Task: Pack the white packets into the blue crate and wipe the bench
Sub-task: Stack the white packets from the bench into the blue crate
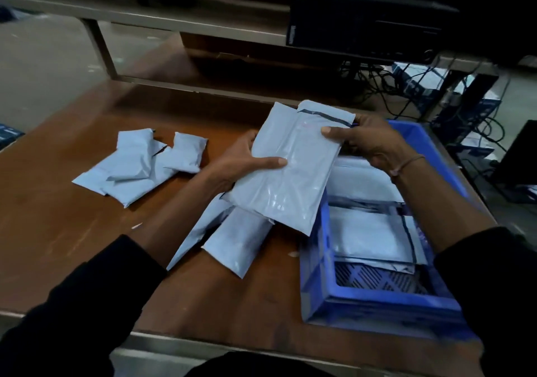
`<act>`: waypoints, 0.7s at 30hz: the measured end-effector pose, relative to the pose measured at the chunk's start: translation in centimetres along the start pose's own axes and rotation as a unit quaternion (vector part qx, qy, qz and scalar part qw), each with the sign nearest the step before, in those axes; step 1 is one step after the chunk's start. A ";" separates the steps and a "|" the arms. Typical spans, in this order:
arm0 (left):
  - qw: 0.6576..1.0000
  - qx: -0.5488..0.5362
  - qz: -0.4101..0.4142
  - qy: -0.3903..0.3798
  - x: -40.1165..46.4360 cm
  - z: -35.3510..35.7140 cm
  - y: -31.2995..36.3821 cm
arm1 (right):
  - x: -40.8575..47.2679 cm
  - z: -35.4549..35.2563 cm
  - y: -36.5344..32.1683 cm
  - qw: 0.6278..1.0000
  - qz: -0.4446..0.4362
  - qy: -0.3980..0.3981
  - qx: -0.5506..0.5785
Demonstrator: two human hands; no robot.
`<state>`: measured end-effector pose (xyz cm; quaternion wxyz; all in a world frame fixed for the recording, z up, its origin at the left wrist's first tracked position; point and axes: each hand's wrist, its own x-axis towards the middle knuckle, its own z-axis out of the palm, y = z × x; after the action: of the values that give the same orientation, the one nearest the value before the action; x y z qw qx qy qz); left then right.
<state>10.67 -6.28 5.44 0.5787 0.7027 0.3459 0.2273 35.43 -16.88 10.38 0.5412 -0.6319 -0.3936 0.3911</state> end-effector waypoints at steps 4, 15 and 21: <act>1.000 -0.010 0.018 0.013 1.2 2.6 1.8 | -1.5 -3.4 -0.1 1.000 0.013 0.012 -0.022; 0.990 -0.010 0.041 0.134 4.3 6.0 3.2 | -5.2 -12.5 3.2 0.926 -0.050 0.361 -0.093; 0.993 0.008 0.019 0.113 4.2 6.9 4.0 | -1.7 -11.2 9.6 0.945 0.070 0.319 -0.008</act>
<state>19.27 -8.01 7.43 0.5257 0.6836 0.3977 0.3132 45.79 -23.61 2.14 0.6046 -0.7539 -0.1581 0.2029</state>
